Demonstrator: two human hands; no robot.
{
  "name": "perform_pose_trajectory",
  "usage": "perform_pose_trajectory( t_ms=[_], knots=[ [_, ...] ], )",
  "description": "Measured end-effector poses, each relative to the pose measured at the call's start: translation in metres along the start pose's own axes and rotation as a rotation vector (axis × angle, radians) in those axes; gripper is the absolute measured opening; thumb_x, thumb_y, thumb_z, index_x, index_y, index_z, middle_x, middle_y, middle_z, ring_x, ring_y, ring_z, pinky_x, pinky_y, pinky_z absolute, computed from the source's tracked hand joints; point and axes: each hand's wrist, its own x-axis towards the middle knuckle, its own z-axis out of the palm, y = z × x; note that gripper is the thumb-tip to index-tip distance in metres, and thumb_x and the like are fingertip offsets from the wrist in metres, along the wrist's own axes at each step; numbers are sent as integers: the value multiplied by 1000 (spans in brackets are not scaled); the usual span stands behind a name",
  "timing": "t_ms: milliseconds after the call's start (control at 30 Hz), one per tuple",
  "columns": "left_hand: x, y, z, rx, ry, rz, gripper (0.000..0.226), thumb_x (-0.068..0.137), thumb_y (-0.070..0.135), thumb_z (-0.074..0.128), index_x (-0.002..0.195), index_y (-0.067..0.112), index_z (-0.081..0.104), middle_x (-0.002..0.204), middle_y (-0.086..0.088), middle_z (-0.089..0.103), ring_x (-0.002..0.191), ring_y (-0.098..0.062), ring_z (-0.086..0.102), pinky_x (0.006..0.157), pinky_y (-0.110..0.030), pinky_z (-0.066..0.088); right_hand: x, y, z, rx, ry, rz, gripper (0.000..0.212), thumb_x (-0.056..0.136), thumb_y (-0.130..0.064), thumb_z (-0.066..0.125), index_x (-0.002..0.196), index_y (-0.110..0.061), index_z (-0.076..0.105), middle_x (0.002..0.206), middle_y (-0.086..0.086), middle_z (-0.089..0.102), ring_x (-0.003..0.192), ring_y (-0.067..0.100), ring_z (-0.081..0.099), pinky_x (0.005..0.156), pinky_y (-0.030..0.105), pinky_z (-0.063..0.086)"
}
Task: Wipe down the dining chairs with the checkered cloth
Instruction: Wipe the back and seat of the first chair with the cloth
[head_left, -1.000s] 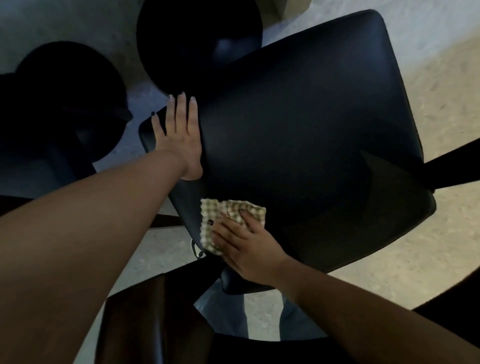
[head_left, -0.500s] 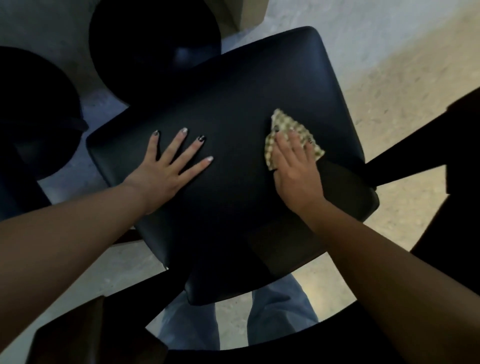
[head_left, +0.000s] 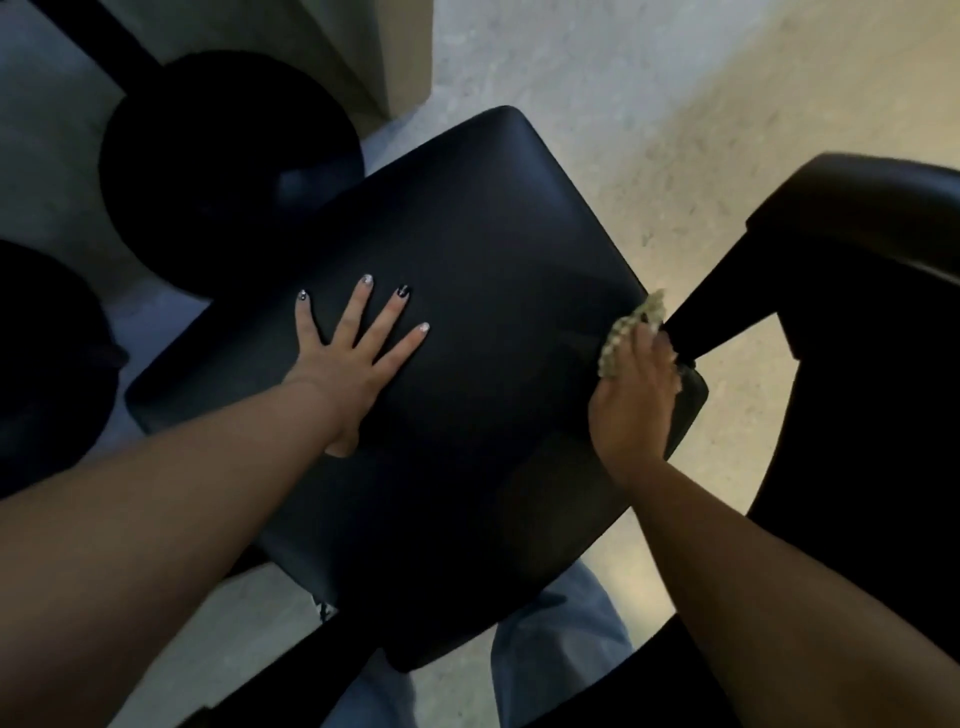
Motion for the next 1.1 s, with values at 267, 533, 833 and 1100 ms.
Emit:
perform_pose_trajectory(
  t_ms=[267,533,833,1100],
  knots=[
    [5,-5,11,-44,90,75,142,64,42,71,122,31,-58,129,-8,-65,119,-41,-57,94,-82,-12,-15,2,6,216,207,479,53,90,-4,41,142,0,37,148,16,36,134,34,34,110,42,25],
    [4,-4,12,-65,120,77,140,63,36,68,117,32,-61,127,-7,-66,122,-41,-56,96,-81,-11,-42,-2,15,342,128,889,48,94,-8,40,141,0,34,144,16,39,131,35,39,106,43,33],
    [7,-1,13,-38,120,49,139,61,37,67,118,32,-60,129,-6,-65,121,-41,-56,96,-81,-9,-6,-109,25,148,96,520,56,96,-5,35,149,-2,18,158,14,13,145,35,8,116,47,6],
    [6,3,7,-3,63,-7,145,63,48,70,109,25,-65,126,-10,-67,114,-42,-61,96,-82,-8,9,-182,26,121,89,-200,61,96,-9,38,151,-3,11,159,12,11,147,32,5,118,45,7]
  ],
)
